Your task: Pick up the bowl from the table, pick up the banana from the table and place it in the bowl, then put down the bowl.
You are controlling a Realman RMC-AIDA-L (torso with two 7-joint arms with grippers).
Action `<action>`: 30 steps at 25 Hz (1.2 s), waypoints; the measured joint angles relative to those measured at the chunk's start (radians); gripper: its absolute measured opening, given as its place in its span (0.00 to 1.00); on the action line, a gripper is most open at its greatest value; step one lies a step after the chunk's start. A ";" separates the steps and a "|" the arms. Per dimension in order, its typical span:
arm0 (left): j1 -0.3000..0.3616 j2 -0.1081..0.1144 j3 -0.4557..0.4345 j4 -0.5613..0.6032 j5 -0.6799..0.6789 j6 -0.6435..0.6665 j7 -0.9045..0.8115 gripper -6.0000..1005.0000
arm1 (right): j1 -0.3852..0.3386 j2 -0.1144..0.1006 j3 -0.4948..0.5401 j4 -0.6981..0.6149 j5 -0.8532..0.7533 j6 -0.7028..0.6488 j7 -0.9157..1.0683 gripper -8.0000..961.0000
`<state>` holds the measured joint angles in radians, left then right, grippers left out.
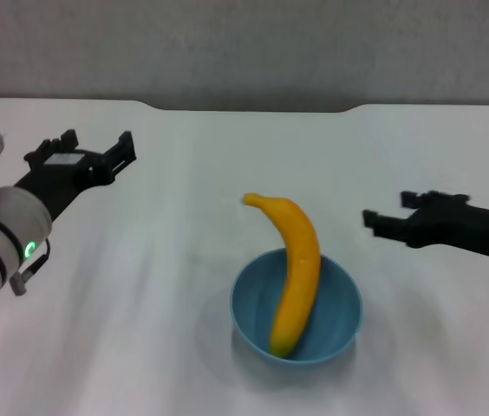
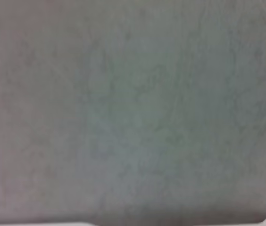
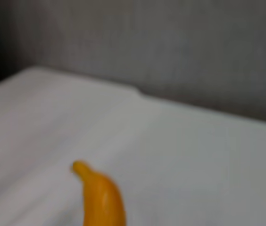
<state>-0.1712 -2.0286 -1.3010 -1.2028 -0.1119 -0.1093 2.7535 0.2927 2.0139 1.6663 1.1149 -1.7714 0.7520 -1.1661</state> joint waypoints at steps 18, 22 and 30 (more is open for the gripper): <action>0.010 0.001 -0.005 0.178 0.011 -0.207 -0.103 0.80 | -0.066 -0.003 0.161 -0.649 1.062 0.369 -0.973 0.83; 0.028 -0.001 -0.002 0.198 0.011 -0.241 -0.103 0.79 | -0.065 -0.001 0.163 -0.718 1.110 0.387 -1.008 0.82; 0.018 -0.003 0.027 0.354 0.008 -0.435 -0.103 0.79 | -0.047 0.005 0.158 -0.865 1.242 0.502 -1.128 0.82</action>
<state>-0.1532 -2.0320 -1.2737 -0.8484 -0.1042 -0.5448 2.6508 0.2462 2.0189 1.8245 0.2497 -0.5297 1.2541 -2.2943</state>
